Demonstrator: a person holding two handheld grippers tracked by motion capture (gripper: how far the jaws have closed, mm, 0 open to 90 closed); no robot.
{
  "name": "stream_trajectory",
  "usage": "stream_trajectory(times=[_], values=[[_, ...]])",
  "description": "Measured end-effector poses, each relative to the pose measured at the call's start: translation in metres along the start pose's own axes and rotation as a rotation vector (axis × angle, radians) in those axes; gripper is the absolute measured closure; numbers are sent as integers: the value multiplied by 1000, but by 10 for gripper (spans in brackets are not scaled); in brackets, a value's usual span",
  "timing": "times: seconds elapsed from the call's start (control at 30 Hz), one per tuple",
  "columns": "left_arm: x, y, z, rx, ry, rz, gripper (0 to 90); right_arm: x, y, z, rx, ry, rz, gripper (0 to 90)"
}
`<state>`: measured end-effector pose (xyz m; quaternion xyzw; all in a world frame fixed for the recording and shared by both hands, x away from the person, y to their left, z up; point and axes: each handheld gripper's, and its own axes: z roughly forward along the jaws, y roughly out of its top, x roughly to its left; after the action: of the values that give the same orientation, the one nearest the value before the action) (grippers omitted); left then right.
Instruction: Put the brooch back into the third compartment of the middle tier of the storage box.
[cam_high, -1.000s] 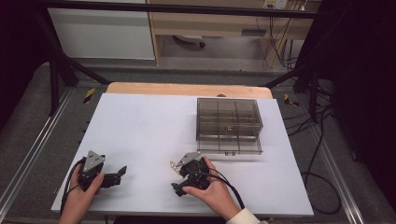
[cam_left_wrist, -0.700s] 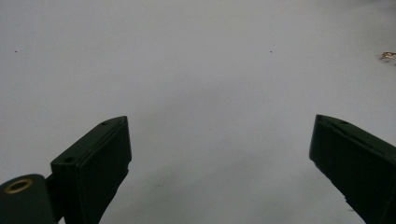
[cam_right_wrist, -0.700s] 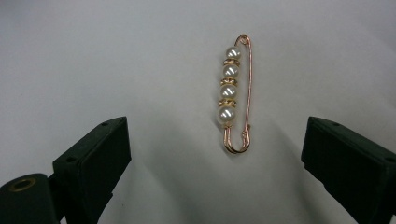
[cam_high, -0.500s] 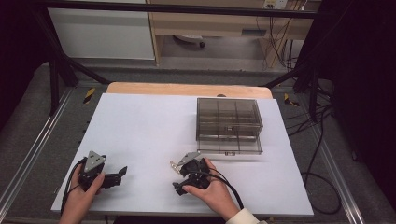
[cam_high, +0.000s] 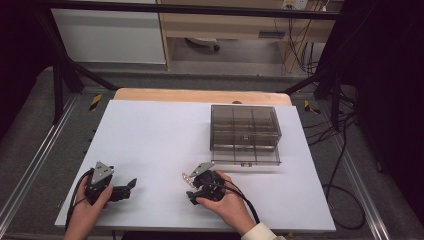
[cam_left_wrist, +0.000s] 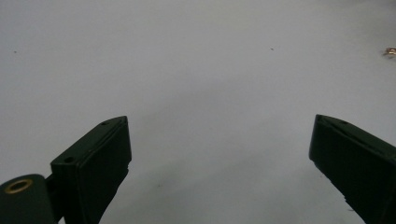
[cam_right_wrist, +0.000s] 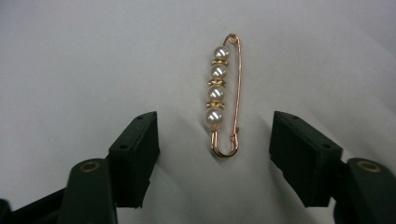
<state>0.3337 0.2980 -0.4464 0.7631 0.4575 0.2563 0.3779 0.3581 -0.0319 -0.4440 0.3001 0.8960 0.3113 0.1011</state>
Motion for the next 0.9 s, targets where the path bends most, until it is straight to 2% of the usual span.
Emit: stream_trajectory(times=[0.13, 0.17, 0.2, 0.37, 0.43, 0.47, 0.5, 0.6, 0.73, 0.9], values=[[0, 0, 0, -4, 0, 2, 53, -3, 4, 3, -18, -3, 6, 441], [0, 1, 1, -2, -3, 6, 54, -4, 8, 5, -37, -1, 15, 521], [0, 1, 1, -2, -3, 6, 55, -4, 8, 5, -37, -1, 15, 521], [0, 0, 0, -2, -5, 8, 53, 2, 12, 9, -29, -1, -26, 628], [0, 0, 0, -2, -5, 3, 55, 5, 13, 10, -36, 8, -24, 713], [0, 0, 0, -2, -5, 3, 56, 5, 13, 10, -36, 8, -24, 713], [-1, 1, 0, 0, -6, 8, 55, 6, 13, 11, -43, 2, -24, 758], [-2, 1, 1, 2, -10, 17, 52, 6, 13, 11, -51, 7, -23, 795], [-2, 1, 1, -1, -10, 12, 53, 6, 11, 9, -56, 17, -26, 800], [-1, 1, -1, -6, -7, 6, 54, 7, 12, -5, -110, 33, -22, 800]])
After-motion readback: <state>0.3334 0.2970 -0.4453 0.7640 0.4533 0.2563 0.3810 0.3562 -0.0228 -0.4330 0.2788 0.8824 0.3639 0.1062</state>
